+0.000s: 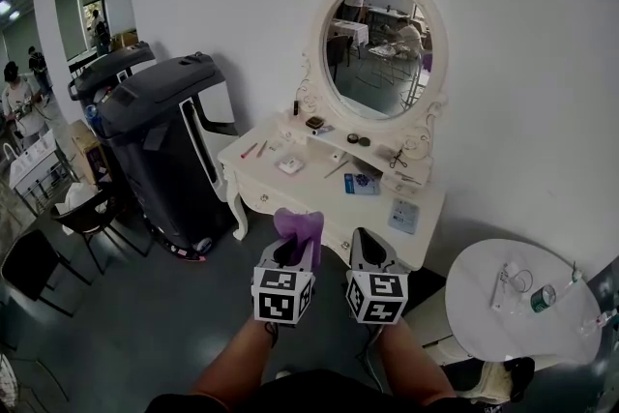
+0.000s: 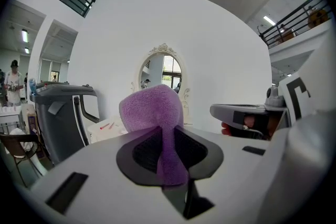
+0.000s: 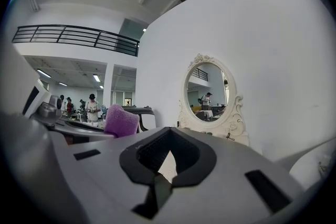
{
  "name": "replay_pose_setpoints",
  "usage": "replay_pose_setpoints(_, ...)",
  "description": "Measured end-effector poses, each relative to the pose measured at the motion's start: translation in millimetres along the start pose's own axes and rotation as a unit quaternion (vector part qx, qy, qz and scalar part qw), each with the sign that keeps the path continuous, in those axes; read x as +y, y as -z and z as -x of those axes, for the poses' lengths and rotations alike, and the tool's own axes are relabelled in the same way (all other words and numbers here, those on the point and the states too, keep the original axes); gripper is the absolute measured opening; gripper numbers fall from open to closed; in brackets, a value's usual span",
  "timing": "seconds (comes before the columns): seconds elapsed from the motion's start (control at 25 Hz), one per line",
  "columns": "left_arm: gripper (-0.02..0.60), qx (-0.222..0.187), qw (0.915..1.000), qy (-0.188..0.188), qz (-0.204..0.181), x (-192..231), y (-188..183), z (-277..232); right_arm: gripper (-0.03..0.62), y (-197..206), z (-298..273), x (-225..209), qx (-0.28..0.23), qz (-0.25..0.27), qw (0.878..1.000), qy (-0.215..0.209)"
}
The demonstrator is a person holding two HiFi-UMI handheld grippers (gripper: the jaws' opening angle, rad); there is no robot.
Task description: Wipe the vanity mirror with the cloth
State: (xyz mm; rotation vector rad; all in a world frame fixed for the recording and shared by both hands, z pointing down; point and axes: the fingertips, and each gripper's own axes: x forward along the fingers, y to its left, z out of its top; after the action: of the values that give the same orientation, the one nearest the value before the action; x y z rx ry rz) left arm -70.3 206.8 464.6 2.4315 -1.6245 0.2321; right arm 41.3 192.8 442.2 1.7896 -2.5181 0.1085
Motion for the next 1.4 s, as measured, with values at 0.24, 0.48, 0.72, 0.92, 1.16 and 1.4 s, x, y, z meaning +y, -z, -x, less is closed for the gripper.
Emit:
replay_pose_setpoints(0.24, 0.072, 0.006, 0.9996, 0.027, 0.005, 13.2, 4.3, -4.7, 0.009, 4.9, -7.0, 10.3, 0.01, 0.013, 1.0, 0.023)
replay_pose_setpoints(0.48, 0.073, 0.009, 0.999, 0.042, 0.008, 25.5, 9.4, -10.6, 0.009, 9.6, -16.6, 18.7, 0.014, 0.025, 0.999, 0.036)
replay_pose_setpoints(0.72, 0.072, 0.018, 0.9989, 0.044, 0.003, 37.9, 12.0, -28.3, 0.009, 12.9, -37.7, 13.8, 0.013, 0.021, 0.999, 0.04)
replay_pose_setpoints(0.92, 0.073, 0.021, 0.999, 0.039, -0.008, 44.9, 2.8, -60.1, 0.009, 13.0, -68.8, -4.0, 0.01, 0.015, 0.999, 0.038)
replay_pose_setpoints(1.16, 0.074, 0.017, 0.999, 0.033, -0.024, 51.4, -25.1, -116.0, 0.009, -4.2, -121.4, -40.9, -0.004, 0.006, 0.999, 0.035)
replay_pose_setpoints(1.4, 0.072, 0.02, 0.9992, 0.027, -0.021, 51.3, -47.0, -175.8, 0.009, -14.5, -168.5, -79.1, -0.005, 0.005, 1.0, 0.027)
